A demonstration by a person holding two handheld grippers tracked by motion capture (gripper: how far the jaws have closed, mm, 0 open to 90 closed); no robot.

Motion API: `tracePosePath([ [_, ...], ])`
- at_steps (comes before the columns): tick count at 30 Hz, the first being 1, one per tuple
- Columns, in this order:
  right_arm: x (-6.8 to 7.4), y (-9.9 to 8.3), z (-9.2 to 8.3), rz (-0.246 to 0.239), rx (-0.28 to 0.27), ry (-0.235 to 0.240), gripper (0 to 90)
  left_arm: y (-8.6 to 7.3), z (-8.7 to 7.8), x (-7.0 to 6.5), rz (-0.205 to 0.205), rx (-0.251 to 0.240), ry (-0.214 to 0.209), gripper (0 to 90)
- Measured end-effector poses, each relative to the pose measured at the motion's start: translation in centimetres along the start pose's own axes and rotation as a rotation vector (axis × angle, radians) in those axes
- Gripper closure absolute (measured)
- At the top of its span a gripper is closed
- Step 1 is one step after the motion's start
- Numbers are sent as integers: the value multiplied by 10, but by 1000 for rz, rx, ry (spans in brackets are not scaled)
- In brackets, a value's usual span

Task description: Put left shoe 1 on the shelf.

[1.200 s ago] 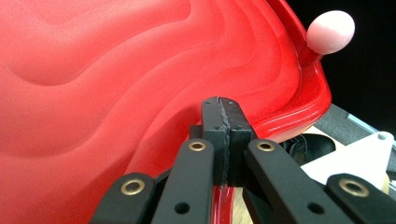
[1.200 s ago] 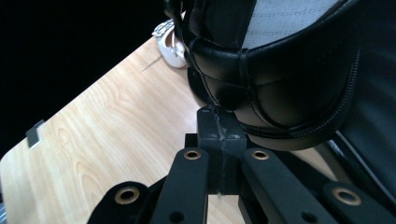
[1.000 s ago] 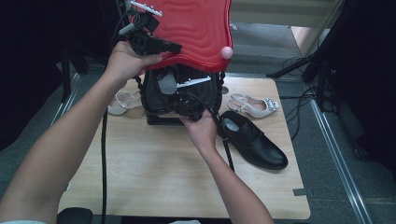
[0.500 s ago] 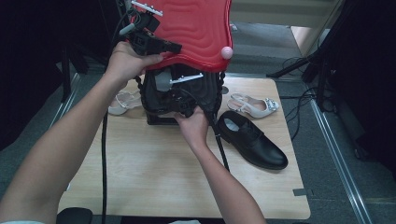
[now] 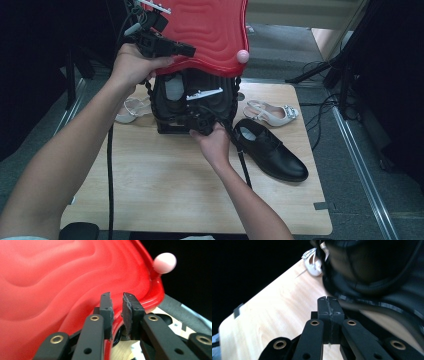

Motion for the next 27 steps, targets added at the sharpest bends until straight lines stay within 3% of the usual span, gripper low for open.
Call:
tracePosePath([
  [4, 1, -14, -15, -17, -10, 10, 879, -3, -7, -8, 17, 18, -23, 718],
  [7, -2, -28, -33, -13, -9, 29, 836, -8, -9, -13, 14, 32, -27, 658],
  [11, -3, -36, -43, -22, -14, 42, 768, -18, -13, -21, 27, 42, -42, 596],
  [14, -7, -43, -53, -55, -33, 64, 722, -29, -17, -24, 28, 43, -51, 549],
  [17, -14, -53, -66, -34, -28, 81, 680, -44, -19, -23, 9, 58, -60, 508],
  [25, -34, -71, -87, -3, -25, 84, 603, -77, -19, -23, 11, 73, -75, 432],
  [27, -41, -77, -91, 11, 0, 90, 589, -86, -18, -23, 2, 86, -92, 423],
])
Point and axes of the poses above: each handheld gripper's, and its own axes: z roughly forward along the jaws, y roughly out of its top, x roughly to its left, the point moved 1 cm from there along z, roughly forward along the jaws, and after that the axes turned 7 degrees about -y, right-handed, at the moved point
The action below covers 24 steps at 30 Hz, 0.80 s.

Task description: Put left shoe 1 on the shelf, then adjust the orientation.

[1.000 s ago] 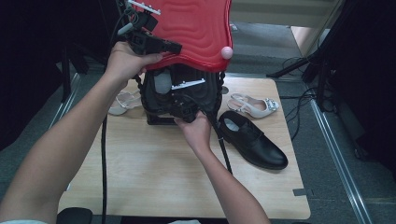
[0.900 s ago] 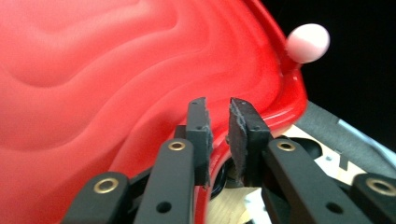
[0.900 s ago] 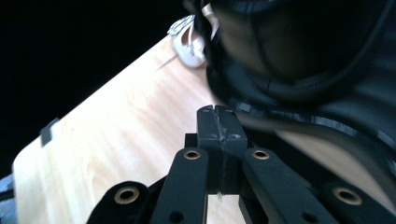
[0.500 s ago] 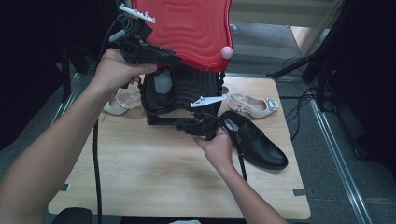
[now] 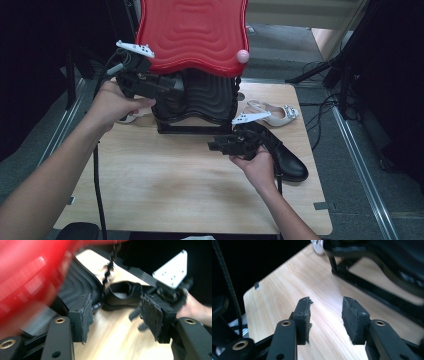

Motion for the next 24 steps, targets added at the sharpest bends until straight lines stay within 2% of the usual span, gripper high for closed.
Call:
tracePosePath([
  [1, -5, -5, -4, -5, 18, -15, 589, -5, 1, 0, -9, 5, -6, 423],
  [3, -11, -10, -10, -3, 20, -28, 588, -14, 4, 1, -14, -3, -16, 416],
  [9, -25, -20, -25, 19, 2, -53, 586, -39, 15, 7, -47, -19, -53, 392],
  [12, -28, -22, -28, 24, -4, -64, 586, -48, 20, 9, -49, -17, -34, 391],
  [21, -42, -34, -32, 59, 13, -84, 591, -79, 43, 11, -59, 17, -55, 403],
  [24, -46, -37, -35, 67, 11, -91, 602, -90, 49, 11, -65, 10, -70, 412],
])
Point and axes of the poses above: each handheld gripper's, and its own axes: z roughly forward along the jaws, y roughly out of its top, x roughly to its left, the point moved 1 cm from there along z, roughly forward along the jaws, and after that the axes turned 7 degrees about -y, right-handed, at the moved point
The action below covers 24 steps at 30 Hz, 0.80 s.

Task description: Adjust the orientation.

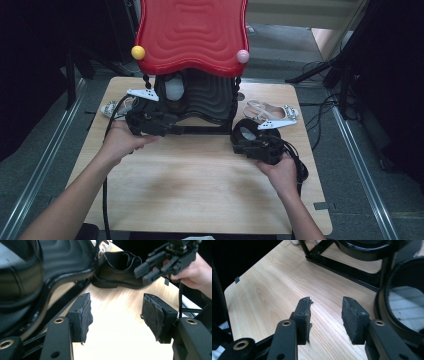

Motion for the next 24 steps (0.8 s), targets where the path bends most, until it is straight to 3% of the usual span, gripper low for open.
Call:
tracePosePath([
  [7, -14, -2, -4, 30, 5, -19, 595, -21, 13, 3, -20, 14, -16, 427],
  [13, -24, -3, -4, 49, 14, -35, 597, -36, 23, 1, -9, 26, -19, 437],
  [20, -37, 4, 0, 84, 18, -73, 607, -55, 30, 0, -29, 26, -26, 438],
  [24, -44, 12, 11, 114, 54, -98, 613, -62, 31, 1, -42, 30, -23, 438],
])
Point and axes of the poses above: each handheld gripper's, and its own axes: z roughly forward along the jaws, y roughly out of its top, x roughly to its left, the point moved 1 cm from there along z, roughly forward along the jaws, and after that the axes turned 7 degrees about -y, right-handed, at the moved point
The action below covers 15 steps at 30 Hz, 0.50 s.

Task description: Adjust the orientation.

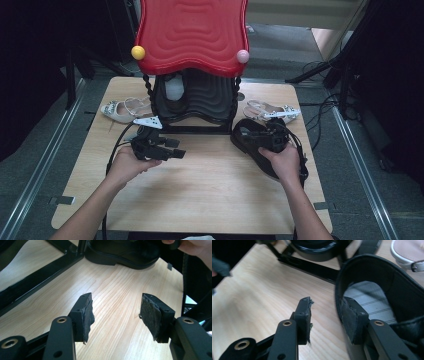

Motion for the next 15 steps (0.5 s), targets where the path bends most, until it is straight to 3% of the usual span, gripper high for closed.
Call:
tracePosePath([
  [7, -1, 9, 27, 41, 105, -42, 705, -9, -7, -3, 0, -24, -2, 438],
  [15, 5, 10, 44, -13, 164, -141, 767, -15, -11, 1, -27, -32, 17, 438],
])
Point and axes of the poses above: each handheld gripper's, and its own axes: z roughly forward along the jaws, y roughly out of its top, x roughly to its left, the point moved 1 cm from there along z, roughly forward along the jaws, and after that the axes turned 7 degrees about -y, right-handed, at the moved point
